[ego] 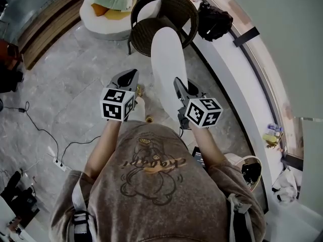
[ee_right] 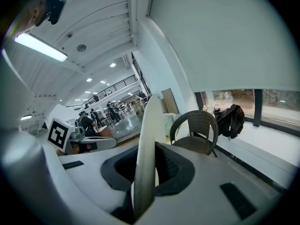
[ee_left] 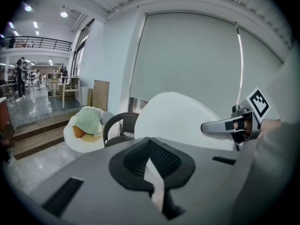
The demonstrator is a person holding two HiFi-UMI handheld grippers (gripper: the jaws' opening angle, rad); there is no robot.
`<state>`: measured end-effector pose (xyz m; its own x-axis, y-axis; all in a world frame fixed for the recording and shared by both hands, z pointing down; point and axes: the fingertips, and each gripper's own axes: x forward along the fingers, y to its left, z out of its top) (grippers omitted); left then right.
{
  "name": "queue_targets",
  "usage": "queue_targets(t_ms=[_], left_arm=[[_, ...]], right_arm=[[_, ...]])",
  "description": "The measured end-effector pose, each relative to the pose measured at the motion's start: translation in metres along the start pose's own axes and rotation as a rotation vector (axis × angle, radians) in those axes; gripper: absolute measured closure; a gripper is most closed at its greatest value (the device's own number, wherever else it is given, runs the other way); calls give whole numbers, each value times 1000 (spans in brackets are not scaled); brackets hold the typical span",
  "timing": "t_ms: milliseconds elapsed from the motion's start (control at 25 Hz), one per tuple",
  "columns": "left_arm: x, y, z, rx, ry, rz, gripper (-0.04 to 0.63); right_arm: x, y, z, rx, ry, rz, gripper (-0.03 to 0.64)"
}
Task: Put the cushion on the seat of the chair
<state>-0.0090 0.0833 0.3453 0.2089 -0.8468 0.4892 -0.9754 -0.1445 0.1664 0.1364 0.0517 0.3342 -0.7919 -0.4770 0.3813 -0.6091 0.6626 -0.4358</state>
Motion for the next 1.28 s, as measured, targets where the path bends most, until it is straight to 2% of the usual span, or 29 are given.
queue_targets(t_ms=[1280], left_arm=[[119,103,47,-20,82,-100,591]], right_arm=[[133,-40,63,38,46,-78,549]])
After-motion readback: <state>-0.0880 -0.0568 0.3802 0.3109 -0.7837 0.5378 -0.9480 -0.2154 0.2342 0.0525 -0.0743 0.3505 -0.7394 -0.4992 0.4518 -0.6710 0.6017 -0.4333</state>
